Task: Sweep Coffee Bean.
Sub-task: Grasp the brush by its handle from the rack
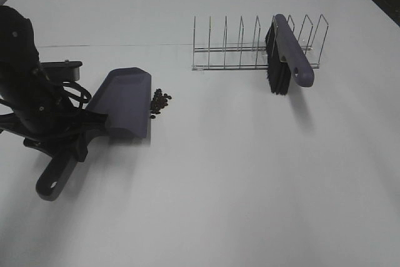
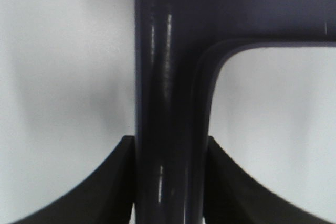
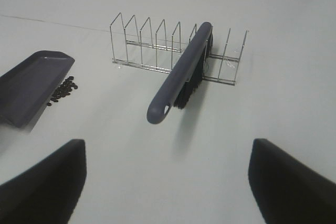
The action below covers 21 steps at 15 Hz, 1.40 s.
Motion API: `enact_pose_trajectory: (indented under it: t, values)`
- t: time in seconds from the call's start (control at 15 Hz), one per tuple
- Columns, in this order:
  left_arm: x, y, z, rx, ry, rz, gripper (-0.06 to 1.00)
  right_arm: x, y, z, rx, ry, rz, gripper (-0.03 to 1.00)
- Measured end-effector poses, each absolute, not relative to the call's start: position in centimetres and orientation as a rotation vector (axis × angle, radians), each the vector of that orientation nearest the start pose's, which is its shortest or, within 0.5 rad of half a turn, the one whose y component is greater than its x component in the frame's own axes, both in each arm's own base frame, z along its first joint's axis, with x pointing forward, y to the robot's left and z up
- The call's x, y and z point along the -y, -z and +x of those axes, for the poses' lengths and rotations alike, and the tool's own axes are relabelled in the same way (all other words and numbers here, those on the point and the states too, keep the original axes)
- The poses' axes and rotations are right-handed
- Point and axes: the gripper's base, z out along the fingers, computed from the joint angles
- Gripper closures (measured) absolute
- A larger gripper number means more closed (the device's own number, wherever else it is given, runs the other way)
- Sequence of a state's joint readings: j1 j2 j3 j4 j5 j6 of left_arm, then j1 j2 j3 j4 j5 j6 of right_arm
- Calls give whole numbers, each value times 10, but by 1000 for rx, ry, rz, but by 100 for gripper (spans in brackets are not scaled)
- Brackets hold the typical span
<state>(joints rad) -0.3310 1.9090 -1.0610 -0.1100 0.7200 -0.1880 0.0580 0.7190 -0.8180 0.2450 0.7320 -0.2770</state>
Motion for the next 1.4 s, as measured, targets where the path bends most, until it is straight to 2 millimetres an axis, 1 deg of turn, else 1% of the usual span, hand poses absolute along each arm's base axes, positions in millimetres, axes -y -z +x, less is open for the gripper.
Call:
enact_pose_trajectory:
  t: [0.07, 0.13, 0.2, 0.27, 0.33, 0.4, 0.47, 0.6, 0.73, 0.8, 0.87, 0.93, 1.07, 1.2, 1.27, 1.4]
  values:
    - [115, -129, 315, -3069, 149, 98, 60, -26, -370, 155, -2101, -149, -289, 23]
    - [115, -129, 315, -3069, 149, 98, 60, -28, -378, 183, -2130, -149, -299, 23]
    - [115, -129, 315, -3069, 149, 98, 60, -32, -396, 234, -2175, -154, -320, 24]
    - [115, -129, 315, -3069, 149, 98, 60, -35, -396, 261, -2223, -164, -331, 24]
    - [115, -129, 315, -3069, 148, 99, 60, -37, -398, 284, -2258, -173, -343, 25]
    - [115, -129, 315, -3069, 148, 99, 60, -38, -399, 296, -2281, -182, -343, 25]
    - [115, -129, 315, -3069, 148, 99, 60, -40, -400, 317, -2320, -198, -345, 25]
    - [115, -129, 315, -3069, 148, 99, 60, -45, -386, 361, -2427, -240, -320, 27]
    - [115, -129, 315, -3069, 148, 99, 60, -51, -372, 394, -2514, -255, -317, 31]
    - [115, -129, 315, -3068, 148, 99, 60, -57, -360, 410, -2551, -227, -331, 33]
    - [115, -129, 315, -3067, 148, 98, 60, -65, -351, 423, -2574, -185, -342, 33]
    - [115, -129, 315, -3067, 148, 98, 60, -81, -337, 441, -2603, -111, -344, 33]
    - [115, -129, 315, -3067, 148, 98, 60, -94, -311, 462, -2644, -61, -288, 34]
    - [115, -129, 315, -3067, 148, 98, 60, -98, -286, 480, -2678, -49, -261, 35]
    - [115, -129, 315, -3067, 148, 98, 60, -98, -282, 483, -2681, -44, -260, 36]
    - [115, -129, 315, -3067, 148, 98, 60, -99, -255, 494, -2722, -34, -261, 37]
